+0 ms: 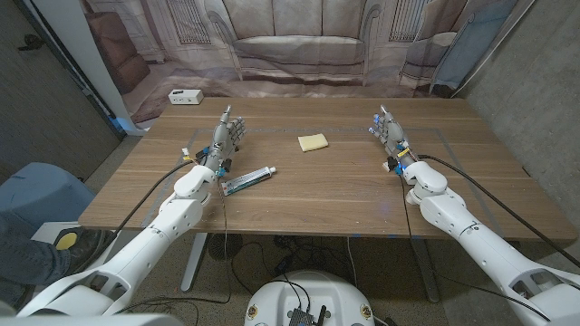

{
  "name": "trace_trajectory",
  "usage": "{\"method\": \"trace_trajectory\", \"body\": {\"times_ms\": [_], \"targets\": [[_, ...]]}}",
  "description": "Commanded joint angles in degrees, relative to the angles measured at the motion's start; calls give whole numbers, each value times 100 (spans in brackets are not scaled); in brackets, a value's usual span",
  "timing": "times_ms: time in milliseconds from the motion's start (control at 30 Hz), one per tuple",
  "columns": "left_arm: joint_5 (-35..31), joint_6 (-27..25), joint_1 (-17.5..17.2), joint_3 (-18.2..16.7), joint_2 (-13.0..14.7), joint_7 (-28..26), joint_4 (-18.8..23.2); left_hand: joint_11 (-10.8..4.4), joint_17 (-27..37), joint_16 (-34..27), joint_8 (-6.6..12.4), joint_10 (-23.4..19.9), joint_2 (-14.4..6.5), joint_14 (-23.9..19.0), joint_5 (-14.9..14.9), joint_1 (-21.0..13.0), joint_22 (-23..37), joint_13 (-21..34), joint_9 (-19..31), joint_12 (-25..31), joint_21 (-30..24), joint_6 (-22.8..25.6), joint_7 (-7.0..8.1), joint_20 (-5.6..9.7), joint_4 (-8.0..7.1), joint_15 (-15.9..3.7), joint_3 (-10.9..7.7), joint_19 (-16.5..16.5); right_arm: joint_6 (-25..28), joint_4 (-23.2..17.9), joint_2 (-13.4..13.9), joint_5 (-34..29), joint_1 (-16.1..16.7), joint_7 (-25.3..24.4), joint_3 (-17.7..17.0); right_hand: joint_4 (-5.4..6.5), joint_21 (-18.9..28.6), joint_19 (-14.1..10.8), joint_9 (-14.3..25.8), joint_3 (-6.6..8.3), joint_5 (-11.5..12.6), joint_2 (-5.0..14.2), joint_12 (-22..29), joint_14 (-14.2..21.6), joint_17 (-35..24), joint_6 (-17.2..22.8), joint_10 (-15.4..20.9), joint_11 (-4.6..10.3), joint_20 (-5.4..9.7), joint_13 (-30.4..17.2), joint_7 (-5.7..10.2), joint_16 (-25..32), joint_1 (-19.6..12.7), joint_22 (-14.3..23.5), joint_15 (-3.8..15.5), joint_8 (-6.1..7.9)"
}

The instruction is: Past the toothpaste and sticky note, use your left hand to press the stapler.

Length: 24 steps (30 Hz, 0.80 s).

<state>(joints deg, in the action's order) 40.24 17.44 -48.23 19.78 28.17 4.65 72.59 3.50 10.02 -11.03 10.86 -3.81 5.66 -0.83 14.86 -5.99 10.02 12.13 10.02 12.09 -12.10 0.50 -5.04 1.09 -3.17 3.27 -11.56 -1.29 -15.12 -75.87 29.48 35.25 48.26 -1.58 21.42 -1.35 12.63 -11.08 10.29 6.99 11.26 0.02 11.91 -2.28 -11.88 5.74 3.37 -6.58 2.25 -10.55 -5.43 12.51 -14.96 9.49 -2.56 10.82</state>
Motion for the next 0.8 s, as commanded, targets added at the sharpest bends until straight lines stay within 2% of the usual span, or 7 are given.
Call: {"method": "trace_trajectory", "body": {"times_ms": [33,400,567,800], "targets": [[392,151,-81,-152,-33,412,-95,13,29,-12,31,-43,36,15,37,-18,18,0,8,19,-8,13,-33,32,10,57,-39,42,111,-266,46,-191,132,-422,17,-7,15,-37,27,43,40,-2,26,6,-20,62,2,-57,68,-28,-1,33,-38,27,-40,35],[236,256,-339,-271,232,185,303,3,28,19,27,-1,-12,67,28,-64,19,-27,8,-4,34,34,8,-11,28,61,-50,119,4,-369,31,-236,229,-480,10,-16,-4,-37,28,40,33,7,21,10,-21,71,14,-53,58,-30,-10,26,-38,28,-39,36],[78,326,-357,-288,372,138,366,-2,27,15,88,-51,-63,41,16,-116,19,-48,10,11,36,225,11,-11,50,57,-69,102,-56,-368,18,-289,249,-502,25,-24,-23,-42,33,34,26,16,17,9,-22,267,28,-66,56,-32,-8,16,-36,29,-38,107],[-117,664,-346,-300,400,152,271,-22,27,-4,87,-122,-107,-29,2,-168,19,-63,10,34,20,272,42,-12,73,41,-89,40,-134,-387,27,-402,288,-576,34,-36,-39,-53,36,32,21,31,10,30,-22,131,34,-51,52,-34,50,15,-40,29,-29,44]]}}
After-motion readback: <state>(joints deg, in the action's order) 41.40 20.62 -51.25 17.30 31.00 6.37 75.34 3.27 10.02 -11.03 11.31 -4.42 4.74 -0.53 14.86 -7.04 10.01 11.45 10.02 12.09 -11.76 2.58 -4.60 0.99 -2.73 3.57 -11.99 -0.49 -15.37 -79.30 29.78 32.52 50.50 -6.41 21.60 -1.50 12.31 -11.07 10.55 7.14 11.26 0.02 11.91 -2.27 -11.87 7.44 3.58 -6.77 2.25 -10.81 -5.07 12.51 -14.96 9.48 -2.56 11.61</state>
